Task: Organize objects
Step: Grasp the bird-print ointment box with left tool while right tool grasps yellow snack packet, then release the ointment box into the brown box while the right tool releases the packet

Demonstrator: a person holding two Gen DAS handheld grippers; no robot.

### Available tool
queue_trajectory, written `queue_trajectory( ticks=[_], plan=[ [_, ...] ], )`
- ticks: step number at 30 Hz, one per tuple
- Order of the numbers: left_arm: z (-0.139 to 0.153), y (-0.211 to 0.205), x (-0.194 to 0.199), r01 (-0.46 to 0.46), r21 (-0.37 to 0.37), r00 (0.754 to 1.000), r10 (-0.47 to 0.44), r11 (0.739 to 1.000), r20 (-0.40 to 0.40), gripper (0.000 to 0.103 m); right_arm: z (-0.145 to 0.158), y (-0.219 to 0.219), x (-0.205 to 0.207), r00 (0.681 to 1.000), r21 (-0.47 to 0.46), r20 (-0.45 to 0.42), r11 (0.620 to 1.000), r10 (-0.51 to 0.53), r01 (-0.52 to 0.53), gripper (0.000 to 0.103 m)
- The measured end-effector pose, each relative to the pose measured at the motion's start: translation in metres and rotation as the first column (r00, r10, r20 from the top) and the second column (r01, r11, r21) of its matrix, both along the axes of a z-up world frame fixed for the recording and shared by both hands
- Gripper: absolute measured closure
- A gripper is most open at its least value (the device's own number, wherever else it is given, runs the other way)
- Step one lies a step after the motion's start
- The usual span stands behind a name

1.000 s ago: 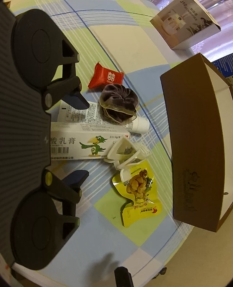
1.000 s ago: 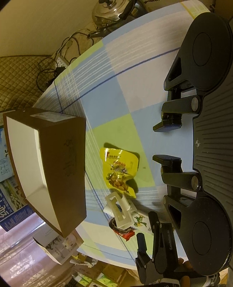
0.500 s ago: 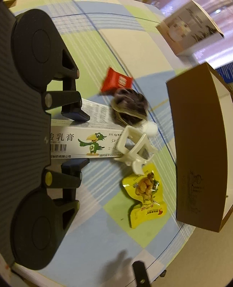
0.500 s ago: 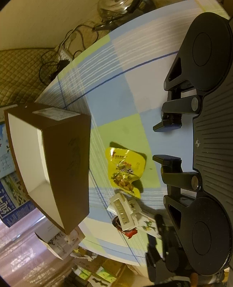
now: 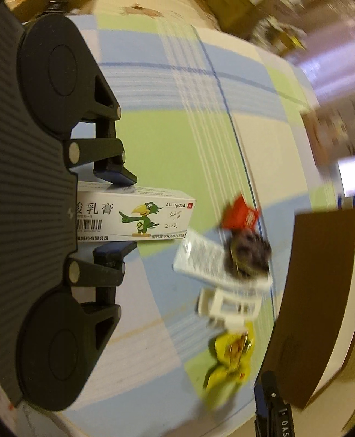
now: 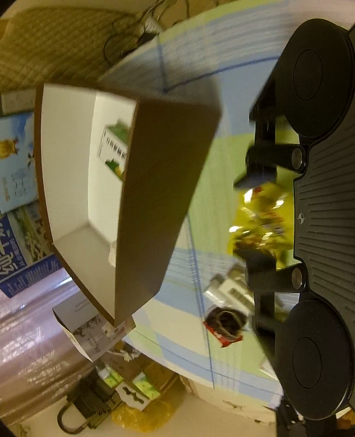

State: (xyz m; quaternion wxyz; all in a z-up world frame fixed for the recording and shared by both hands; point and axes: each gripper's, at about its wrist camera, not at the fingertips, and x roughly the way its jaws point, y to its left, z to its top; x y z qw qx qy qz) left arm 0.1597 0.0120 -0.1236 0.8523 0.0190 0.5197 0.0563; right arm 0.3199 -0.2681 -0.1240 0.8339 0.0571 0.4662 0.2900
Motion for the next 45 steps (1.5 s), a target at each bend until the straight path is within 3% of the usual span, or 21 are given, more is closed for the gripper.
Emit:
queue_trajectory(
  ticks=[3, 7, 9, 11, 13, 16, 21, 25, 31, 34, 36, 41, 45],
  plan=[
    [-0.002, 0.019, -0.005, -0.076, 0.000, 0.997, 0.076, 0.997, -0.003, 0.065, -0.012, 0.012, 0.019, 0.998, 0.026, -0.012, 0.998, 0.061, -0.060, 0.049],
    [-0.003, 0.043, -0.011, -0.162, -0.016, 0.987, 0.162, 0.987, -0.011, 0.064, -0.032, 0.015, 0.035, 0.987, 0.111, -0.095, 0.987, 0.128, -0.117, 0.048],
    [-0.003, 0.051, -0.012, -0.186, -0.019, 0.982, 0.186, 0.982, -0.014, 0.064, -0.040, 0.014, 0.034, 0.974, 0.149, -0.135, 0.976, 0.180, -0.160, 0.044],
    [-0.002, 0.056, -0.013, -0.201, -0.025, 0.980, 0.201, 0.979, -0.014, 0.064, -0.041, 0.016, 0.026, 0.961, 0.162, -0.131, 0.962, 0.242, -0.220, 0.033],
    [-0.002, 0.060, -0.014, -0.206, -0.029, 0.978, 0.206, 0.978, -0.014, 0.064, -0.039, 0.019, 0.015, 0.942, 0.164, -0.126, 0.943, 0.312, -0.290, 0.032],
    [-0.002, 0.062, -0.012, -0.206, -0.033, 0.978, 0.206, 0.978, -0.014, 0.064, -0.033, 0.028, -0.007, 0.917, 0.091, -0.089, 0.920, 0.389, -0.382, 0.031],
    [-0.003, 0.064, -0.007, -0.195, -0.035, 0.981, 0.194, 0.980, -0.017, 0.064, -0.025, 0.048, -0.023, 0.867, -0.126, 0.033, 0.863, 0.497, -0.489, 0.029],
    [-0.004, 0.065, -0.008, -0.198, -0.043, 0.980, 0.198, 0.979, -0.015, 0.064, -0.033, 0.059, -0.018, 0.839, -0.210, 0.034, 0.824, 0.544, -0.526, 0.022],
    [-0.009, 0.068, -0.010, -0.207, -0.050, 0.978, 0.206, 0.977, -0.033, 0.065, -0.047, 0.067, -0.017, 0.793, -0.264, 0.005, 0.766, 0.609, -0.587, 0.021],
    [-0.009, 0.068, -0.010, -0.204, -0.052, 0.979, 0.202, 0.978, -0.031, 0.065, -0.049, 0.071, -0.017, 0.800, -0.270, 0.004, 0.771, 0.599, -0.576, 0.021],
    [-0.009, 0.069, -0.008, -0.207, -0.058, 0.978, 0.206, 0.977, -0.033, 0.065, -0.048, 0.073, -0.021, 0.819, -0.295, 0.025, 0.787, 0.573, -0.542, 0.029],
    [-0.009, 0.070, -0.004, -0.208, -0.064, 0.978, 0.206, 0.976, -0.035, 0.065, -0.048, 0.079, -0.037, 0.802, -0.364, 0.055, 0.760, 0.594, -0.538, 0.037],
    [-0.011, 0.070, 0.000, -0.192, -0.065, 0.981, 0.191, 0.979, -0.030, 0.065, -0.048, 0.075, -0.049, 0.838, -0.363, 0.061, 0.794, 0.543, -0.488, 0.037]
  ],
)
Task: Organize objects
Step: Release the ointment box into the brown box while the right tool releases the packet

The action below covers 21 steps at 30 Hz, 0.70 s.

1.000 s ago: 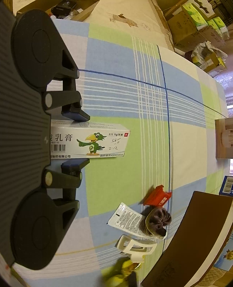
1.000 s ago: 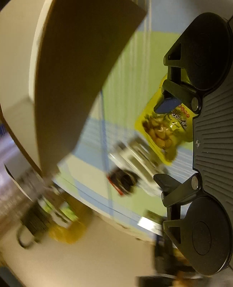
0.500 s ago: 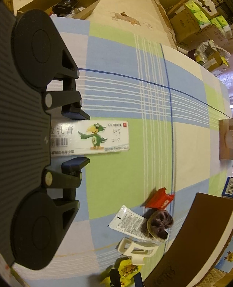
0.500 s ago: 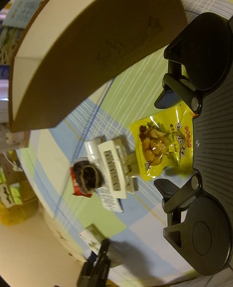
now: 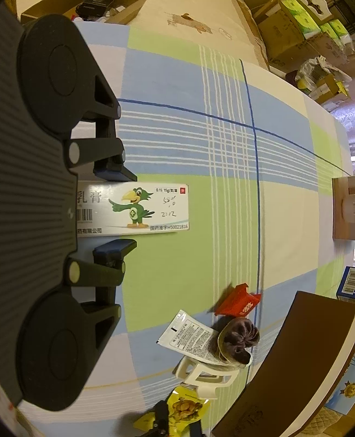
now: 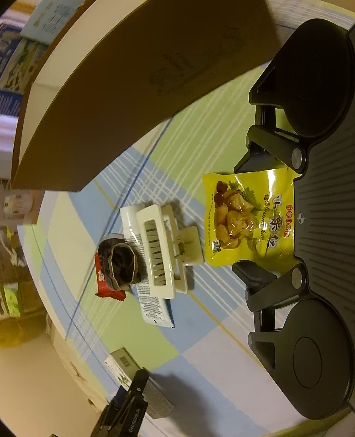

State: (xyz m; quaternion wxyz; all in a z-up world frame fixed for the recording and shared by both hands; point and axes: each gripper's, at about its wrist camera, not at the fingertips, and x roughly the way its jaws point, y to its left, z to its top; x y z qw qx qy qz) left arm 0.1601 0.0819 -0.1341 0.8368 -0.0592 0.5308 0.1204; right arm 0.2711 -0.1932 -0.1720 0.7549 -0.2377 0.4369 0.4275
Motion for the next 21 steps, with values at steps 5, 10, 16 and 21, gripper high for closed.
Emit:
queue_trajectory(
  ticks=[5, 10, 16, 21],
  plan=[
    [0.000, -0.004, 0.004, 0.026, 0.009, 1.000, -0.026, 1.000, 0.000, 0.070, 0.008, -0.006, -0.013, 0.989, 0.024, 0.018, 0.989, -0.144, 0.143, 0.044],
    [0.001, -0.010, 0.005, 0.050, 0.024, 0.999, -0.050, 0.998, -0.001, 0.070, 0.016, -0.013, -0.016, 0.971, 0.045, -0.003, 0.970, -0.238, 0.238, 0.049],
    [0.009, -0.012, 0.001, 0.059, 0.017, 0.998, -0.060, 0.998, 0.007, 0.070, 0.027, -0.027, -0.022, 0.951, 0.082, -0.026, 0.948, -0.307, 0.308, 0.051],
    [0.027, -0.016, 0.002, 0.086, 0.017, 0.996, -0.086, 0.996, 0.039, 0.070, 0.044, -0.038, -0.028, 0.937, 0.121, -0.043, 0.929, -0.347, 0.349, 0.051]
  ],
)
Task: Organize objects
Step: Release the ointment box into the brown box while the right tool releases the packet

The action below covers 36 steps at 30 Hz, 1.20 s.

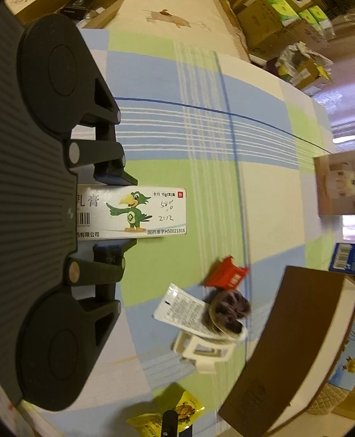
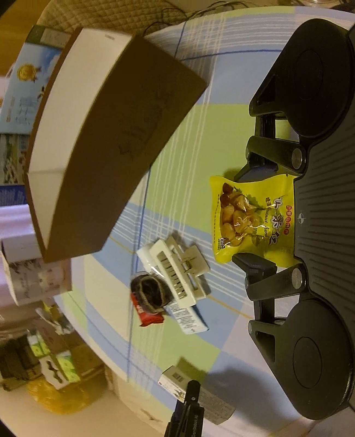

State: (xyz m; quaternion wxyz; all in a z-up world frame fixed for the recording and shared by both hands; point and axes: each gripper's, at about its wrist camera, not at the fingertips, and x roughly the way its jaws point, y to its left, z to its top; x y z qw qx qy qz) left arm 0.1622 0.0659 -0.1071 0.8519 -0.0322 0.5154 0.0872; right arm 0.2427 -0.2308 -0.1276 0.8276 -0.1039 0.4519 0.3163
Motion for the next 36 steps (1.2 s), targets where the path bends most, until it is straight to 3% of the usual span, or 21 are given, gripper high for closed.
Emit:
queue_trajectory(
  ticks=[10, 17, 28, 36],
  plan=[
    [0.043, -0.026, 0.023, 0.098, -0.011, 0.992, -0.097, 0.995, 0.081, 0.070, 0.041, -0.008, 0.001, 0.999, 0.074, 0.019, 0.996, -0.051, 0.050, 0.051],
    [0.072, -0.060, 0.063, 0.204, -0.002, 0.968, -0.202, 0.979, 0.152, 0.070, 0.074, -0.013, 0.024, 0.994, 0.158, 0.043, 0.983, -0.099, 0.091, 0.051],
    [0.112, -0.100, 0.174, 0.317, 0.024, 0.915, -0.313, 0.948, 0.254, 0.070, 0.119, -0.006, 0.103, 0.978, 0.223, 0.090, 0.961, -0.190, 0.166, 0.051],
    [0.104, -0.117, 0.261, 0.343, 0.020, 0.914, -0.339, 0.939, 0.225, 0.070, 0.109, 0.003, 0.174, 0.950, 0.240, 0.030, 0.925, -0.310, 0.295, 0.051]
  ],
)
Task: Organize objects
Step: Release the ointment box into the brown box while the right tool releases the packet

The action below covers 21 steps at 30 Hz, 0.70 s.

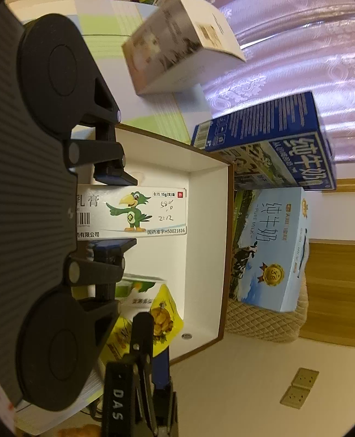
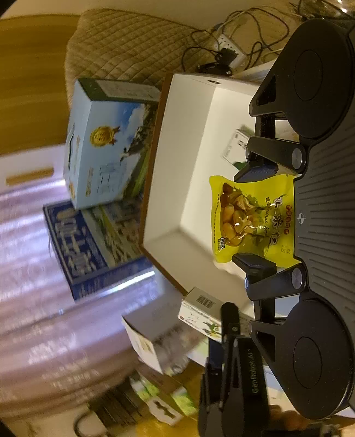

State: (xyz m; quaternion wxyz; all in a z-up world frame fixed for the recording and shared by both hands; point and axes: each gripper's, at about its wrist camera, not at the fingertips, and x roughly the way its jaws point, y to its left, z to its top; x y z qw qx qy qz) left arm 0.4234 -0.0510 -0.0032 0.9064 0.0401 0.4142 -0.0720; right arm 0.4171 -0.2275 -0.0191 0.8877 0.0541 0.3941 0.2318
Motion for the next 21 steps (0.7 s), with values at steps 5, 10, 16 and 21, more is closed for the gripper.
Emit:
queue_trajectory(
  ticks=[5, 10, 16, 21],
  plan=[
    [-0.015, -0.004, 0.041, 0.010, 0.019, 1.000, -0.010, 1.000, -0.028, 0.070, -0.018, 0.006, 0.041, 0.995, 0.047, -0.064, 0.996, -0.078, 0.081, 0.051],
    [-0.036, -0.005, 0.080, 0.008, 0.029, 0.998, -0.006, 1.000, -0.066, 0.070, -0.036, 0.012, 0.075, 0.985, 0.069, -0.110, 0.987, -0.136, 0.144, 0.051],
    [-0.055, -0.003, 0.116, 0.005, 0.034, 0.995, -0.002, 0.999, -0.097, 0.070, -0.053, 0.012, 0.101, 0.969, 0.084, -0.163, 0.976, -0.185, 0.200, 0.051],
    [-0.065, -0.004, 0.132, 0.021, 0.025, 0.994, -0.018, 0.999, -0.109, 0.070, -0.063, 0.014, 0.114, 0.961, 0.099, -0.185, 0.969, -0.207, 0.227, 0.051]
  ],
)
